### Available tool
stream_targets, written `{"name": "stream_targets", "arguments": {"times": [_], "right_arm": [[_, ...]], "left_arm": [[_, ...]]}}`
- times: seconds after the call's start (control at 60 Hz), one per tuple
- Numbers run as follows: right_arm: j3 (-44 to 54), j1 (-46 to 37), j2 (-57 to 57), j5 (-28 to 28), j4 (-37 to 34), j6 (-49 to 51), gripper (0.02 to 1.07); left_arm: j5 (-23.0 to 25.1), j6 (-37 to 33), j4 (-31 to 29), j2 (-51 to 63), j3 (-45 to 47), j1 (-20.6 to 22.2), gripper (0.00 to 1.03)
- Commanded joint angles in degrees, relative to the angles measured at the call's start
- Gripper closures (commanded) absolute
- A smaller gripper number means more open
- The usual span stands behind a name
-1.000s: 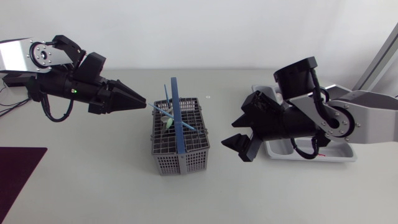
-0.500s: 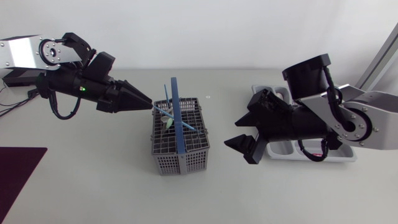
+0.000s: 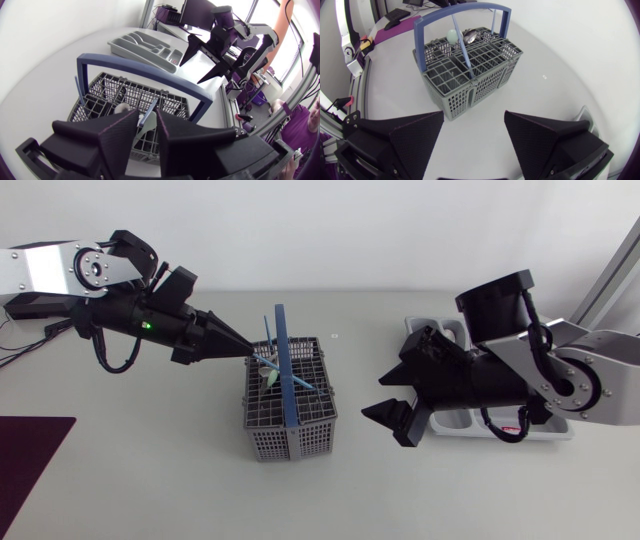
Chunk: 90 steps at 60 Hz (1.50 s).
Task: Unload the cutlery basket into the drawer organizer.
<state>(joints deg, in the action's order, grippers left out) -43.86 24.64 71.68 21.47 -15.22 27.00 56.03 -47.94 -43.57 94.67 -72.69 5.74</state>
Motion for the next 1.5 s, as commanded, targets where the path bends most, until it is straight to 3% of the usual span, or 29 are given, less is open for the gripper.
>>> {"name": "stream_targets", "arguments": {"times": [0.0,0.317,0.633,1.483], "right_arm": [[1.93,0.14,-0.66,0.67,-0.33,-0.02,0.2],[2.55,-0.03,-0.58,1.11,0.19,-0.02,0.2],[4.04,-0.03,-1.1,1.2,0.81,0.07,0.2],[5.71,0.23,-2.33,1.2,1.51,-0.2,0.2]], "left_arm": [[-0.31,1.1,0.51,1.3,1.32,0.41,0.67],[-1.45,1.19,2.0,1.22,2.99,1.38,0.72],[-1.27,2.59,5.43,0.51,5.71,2.44,0.89],[2.59,3.38,5.87,-4.06,6.5,-0.29,0.93]]}}
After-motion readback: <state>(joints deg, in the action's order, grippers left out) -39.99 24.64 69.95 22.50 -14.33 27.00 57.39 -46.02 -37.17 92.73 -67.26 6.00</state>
